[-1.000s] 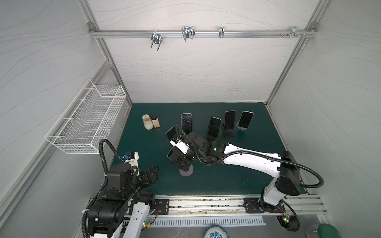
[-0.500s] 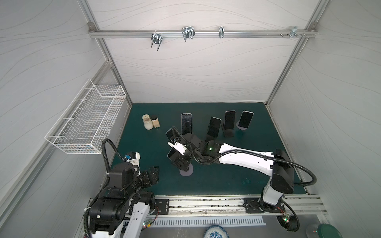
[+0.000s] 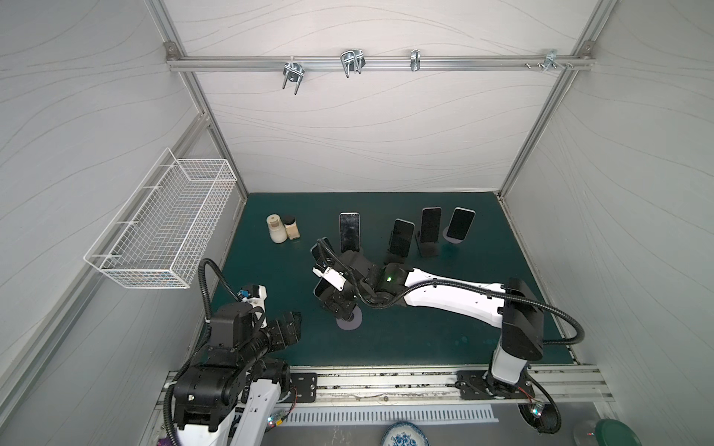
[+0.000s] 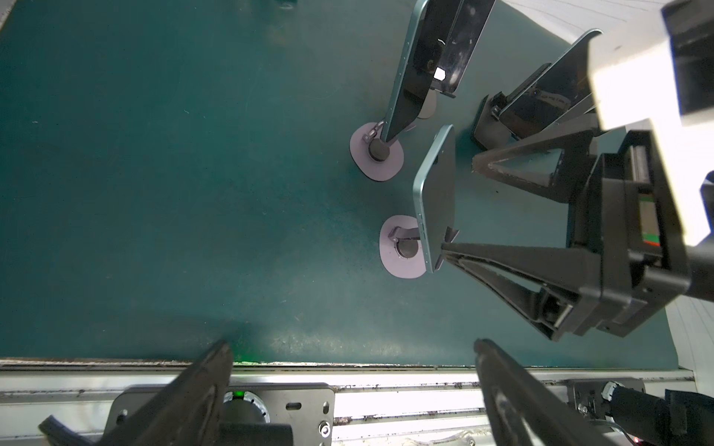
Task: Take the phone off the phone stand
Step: 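Lower the open right gripper around the teal phone's top edge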
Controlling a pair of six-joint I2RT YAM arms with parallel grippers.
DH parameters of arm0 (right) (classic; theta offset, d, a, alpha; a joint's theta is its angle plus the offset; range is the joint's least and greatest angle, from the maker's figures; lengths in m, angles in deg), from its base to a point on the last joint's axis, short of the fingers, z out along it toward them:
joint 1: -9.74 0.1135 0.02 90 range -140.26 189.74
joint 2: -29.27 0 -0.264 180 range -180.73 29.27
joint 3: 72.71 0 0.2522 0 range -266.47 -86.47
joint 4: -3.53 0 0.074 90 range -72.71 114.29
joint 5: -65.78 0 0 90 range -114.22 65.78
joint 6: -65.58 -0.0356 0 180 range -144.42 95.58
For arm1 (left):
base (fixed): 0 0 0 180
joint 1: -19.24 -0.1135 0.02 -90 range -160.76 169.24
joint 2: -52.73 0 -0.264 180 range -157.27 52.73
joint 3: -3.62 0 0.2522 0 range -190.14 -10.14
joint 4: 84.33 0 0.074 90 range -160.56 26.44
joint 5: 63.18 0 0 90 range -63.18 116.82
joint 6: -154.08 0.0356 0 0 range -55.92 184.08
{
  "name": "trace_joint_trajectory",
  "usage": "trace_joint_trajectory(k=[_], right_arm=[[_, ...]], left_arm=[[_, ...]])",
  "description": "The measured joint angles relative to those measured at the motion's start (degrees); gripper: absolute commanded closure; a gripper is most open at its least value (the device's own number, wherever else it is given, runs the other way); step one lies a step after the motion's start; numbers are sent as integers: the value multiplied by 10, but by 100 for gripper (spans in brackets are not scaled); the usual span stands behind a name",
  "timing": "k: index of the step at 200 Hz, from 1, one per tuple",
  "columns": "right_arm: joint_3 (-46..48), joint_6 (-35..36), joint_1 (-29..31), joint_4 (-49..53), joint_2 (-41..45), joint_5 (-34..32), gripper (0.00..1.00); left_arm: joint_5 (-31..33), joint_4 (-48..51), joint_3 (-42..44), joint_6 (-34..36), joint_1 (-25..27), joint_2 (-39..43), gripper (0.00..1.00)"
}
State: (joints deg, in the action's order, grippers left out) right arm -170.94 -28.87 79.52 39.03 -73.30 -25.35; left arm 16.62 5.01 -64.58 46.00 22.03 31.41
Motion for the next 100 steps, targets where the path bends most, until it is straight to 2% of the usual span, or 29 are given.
trace_joint_trajectory(k=[100], right_arm=[[-9,4,5,12,-13,-25,7]], left_arm=[[-46,-12,16,17,0,15,1]])
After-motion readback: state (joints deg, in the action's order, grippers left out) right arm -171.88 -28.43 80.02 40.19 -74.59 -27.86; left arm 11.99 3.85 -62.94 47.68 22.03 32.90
